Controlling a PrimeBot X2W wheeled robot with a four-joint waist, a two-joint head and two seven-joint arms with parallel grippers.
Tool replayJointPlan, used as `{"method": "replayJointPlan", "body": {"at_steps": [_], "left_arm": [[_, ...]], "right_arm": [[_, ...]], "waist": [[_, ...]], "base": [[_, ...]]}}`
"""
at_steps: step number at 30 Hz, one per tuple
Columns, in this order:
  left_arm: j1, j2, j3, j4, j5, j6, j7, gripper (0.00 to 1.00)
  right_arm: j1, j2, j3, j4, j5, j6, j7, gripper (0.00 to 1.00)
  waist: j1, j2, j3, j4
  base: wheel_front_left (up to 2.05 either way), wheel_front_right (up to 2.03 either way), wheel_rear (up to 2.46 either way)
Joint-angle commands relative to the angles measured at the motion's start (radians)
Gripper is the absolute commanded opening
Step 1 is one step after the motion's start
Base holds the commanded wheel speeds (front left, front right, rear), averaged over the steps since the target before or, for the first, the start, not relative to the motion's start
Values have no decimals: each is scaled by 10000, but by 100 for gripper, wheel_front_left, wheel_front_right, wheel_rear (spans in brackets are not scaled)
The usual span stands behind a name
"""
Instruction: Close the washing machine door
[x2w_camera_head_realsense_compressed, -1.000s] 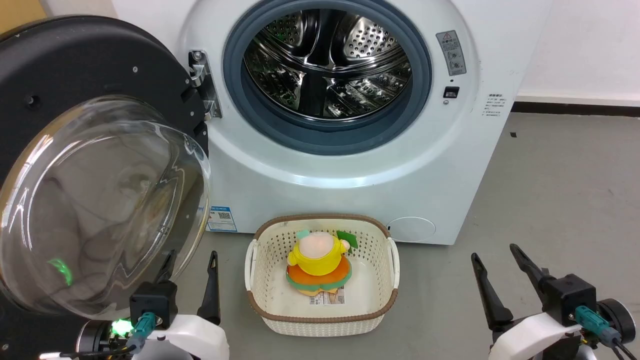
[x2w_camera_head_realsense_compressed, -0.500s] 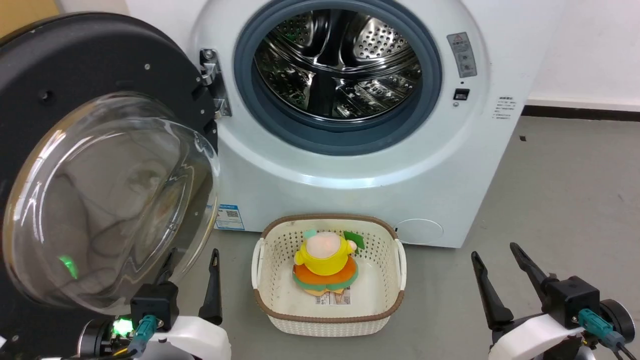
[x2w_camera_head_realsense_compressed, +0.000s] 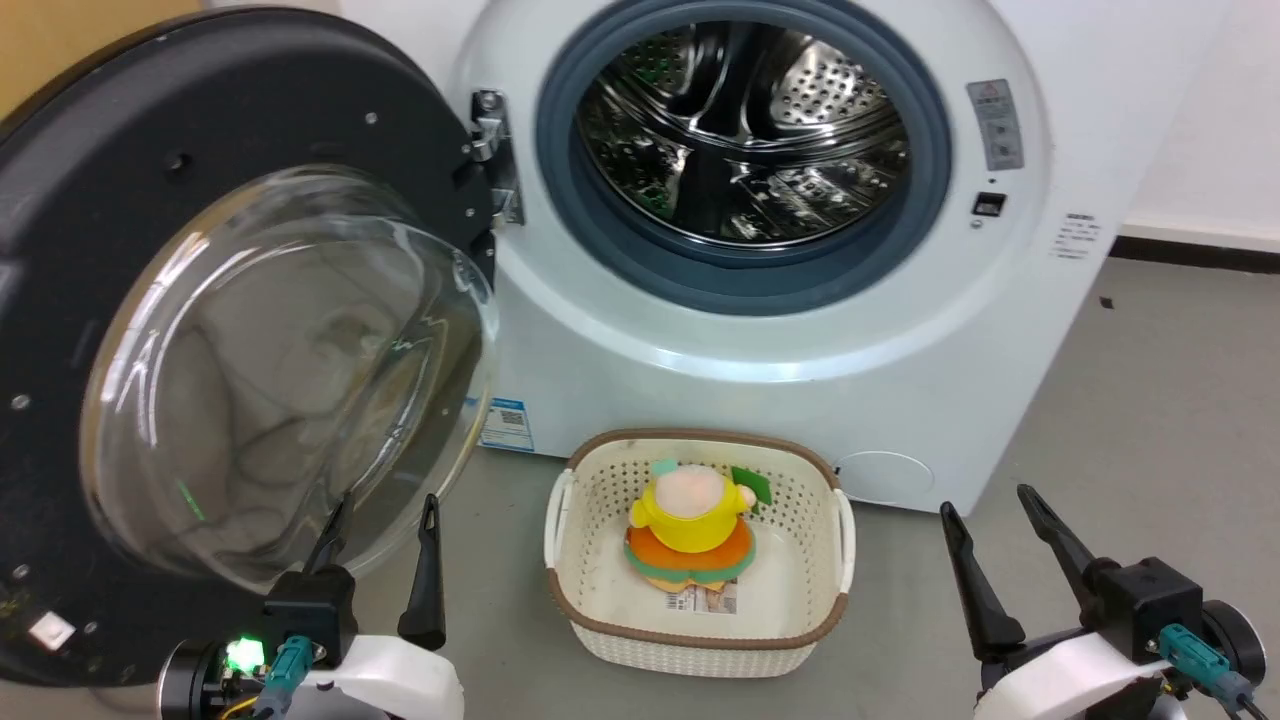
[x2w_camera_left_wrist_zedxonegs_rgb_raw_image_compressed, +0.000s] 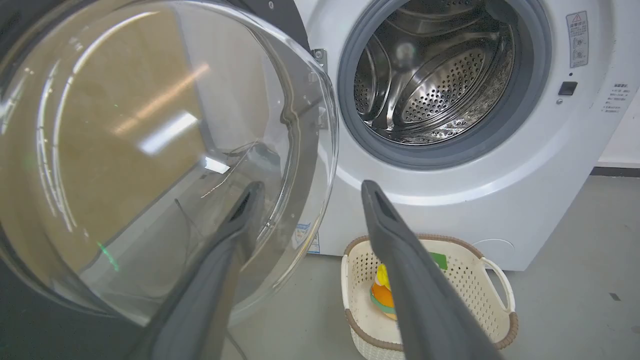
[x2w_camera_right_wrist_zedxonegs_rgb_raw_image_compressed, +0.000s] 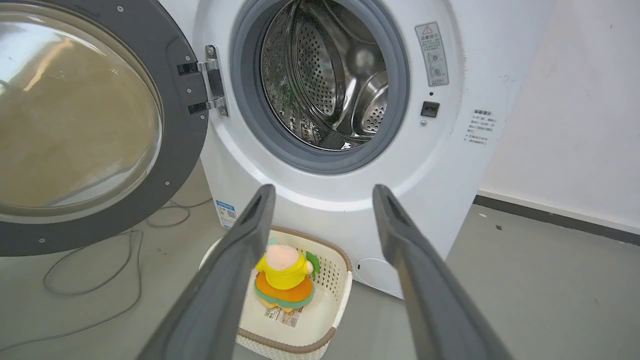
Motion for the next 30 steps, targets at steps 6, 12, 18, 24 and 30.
{"method": "replayJointPlan", "body": {"at_steps": [6, 12, 18, 24, 30], "left_arm": [[108, 43, -16, -42, -61, 85, -216, 100], [115, 46, -45, -66, -90, 115, -341, 100], [191, 46, -1, -173, -130, 217, -467, 100], [294, 38, 37, -337, -169, 337, -592, 100], [409, 32, 91, -493, -202, 452, -718, 100]], "right_arm": [[125, 9, 56, 21, 193, 3, -209, 100], [171, 1, 97, 35, 259, 3, -333, 100], [92, -78, 262, 90, 340, 3, -458, 100], [-96, -184, 457, 212, 464, 4, -584, 100], [-301, -279, 668, 343, 611, 4, -709, 100]], "waist": [[-1, 0, -48, 418], [-1, 0, -72, 844], [-1, 0, -16, 1156], [-1, 0, 60, 1455], [-1, 0, 135, 1748]], "base": [[0, 0, 0], [0, 0, 0], [0, 0, 0], [0, 0, 0], [0, 0, 0]]}}
